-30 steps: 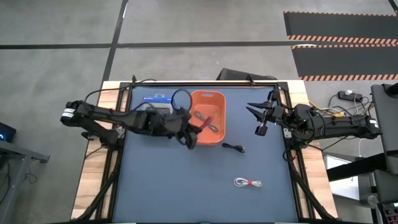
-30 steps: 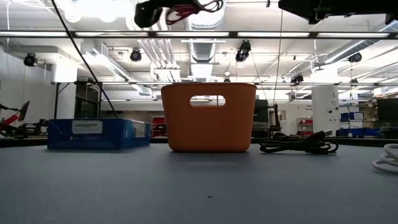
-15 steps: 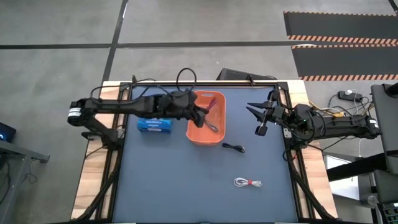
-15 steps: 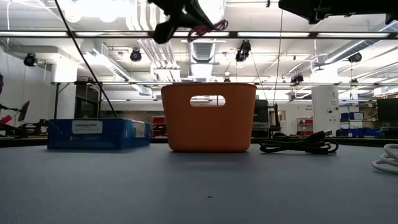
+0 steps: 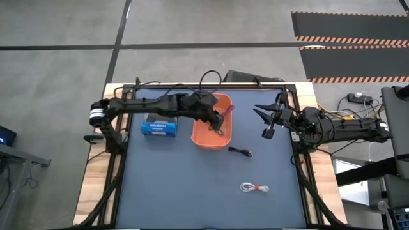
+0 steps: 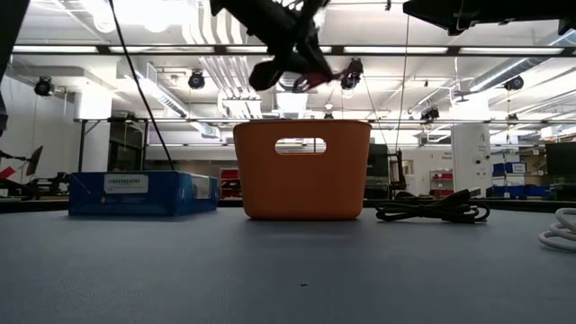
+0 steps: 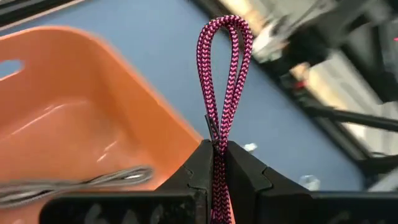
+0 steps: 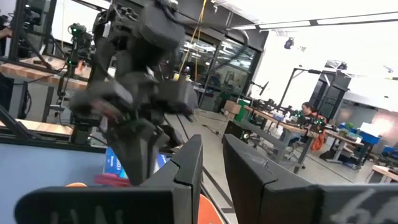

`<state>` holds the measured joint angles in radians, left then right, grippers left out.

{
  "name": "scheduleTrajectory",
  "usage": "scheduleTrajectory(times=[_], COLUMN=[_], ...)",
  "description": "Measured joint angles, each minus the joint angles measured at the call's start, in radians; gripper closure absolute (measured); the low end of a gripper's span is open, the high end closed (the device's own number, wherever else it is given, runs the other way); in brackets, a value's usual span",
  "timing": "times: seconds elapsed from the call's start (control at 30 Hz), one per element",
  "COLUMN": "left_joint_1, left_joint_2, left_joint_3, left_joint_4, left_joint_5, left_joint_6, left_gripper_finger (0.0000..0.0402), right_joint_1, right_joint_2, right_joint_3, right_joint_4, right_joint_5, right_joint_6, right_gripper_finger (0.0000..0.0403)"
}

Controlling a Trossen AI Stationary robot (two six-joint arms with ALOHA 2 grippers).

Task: Pick and place USB-C Cables
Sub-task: Put the red charger cable into the orange bin

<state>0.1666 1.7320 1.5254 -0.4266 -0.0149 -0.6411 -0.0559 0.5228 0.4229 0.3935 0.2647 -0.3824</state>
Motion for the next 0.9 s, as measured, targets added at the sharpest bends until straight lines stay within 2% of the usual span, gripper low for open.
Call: scheduleTrajectory(times=[0.2, 0.57, 0.9], left_joint_1=[0.036, 0.075, 0.096], left_joint_2=[0.041, 0.110, 0.125], left_joint_3=[0.029, 0.020, -0.002], left_joint_4=[-0.124, -0.137, -0.132], left_joint_5=[-0.049, -0.049, -0.050], left_joint_6=[-0.008, -0.033, -0.034], left_gripper_finger=[0.0387, 0.0386, 0.0386], right_joint_1=[0.000, 0.000, 0.000], right_joint_2=[0.000, 0.000, 0.000], right_joint_3=[0.000, 0.000, 0.000], right_joint_4=[0.000, 0.000, 0.000], right_joint_5=[0.000, 0.000, 0.000], right_joint_6=[0.000, 0.000, 0.005], right_gripper_finger=[0.0347, 0.0347, 0.0347])
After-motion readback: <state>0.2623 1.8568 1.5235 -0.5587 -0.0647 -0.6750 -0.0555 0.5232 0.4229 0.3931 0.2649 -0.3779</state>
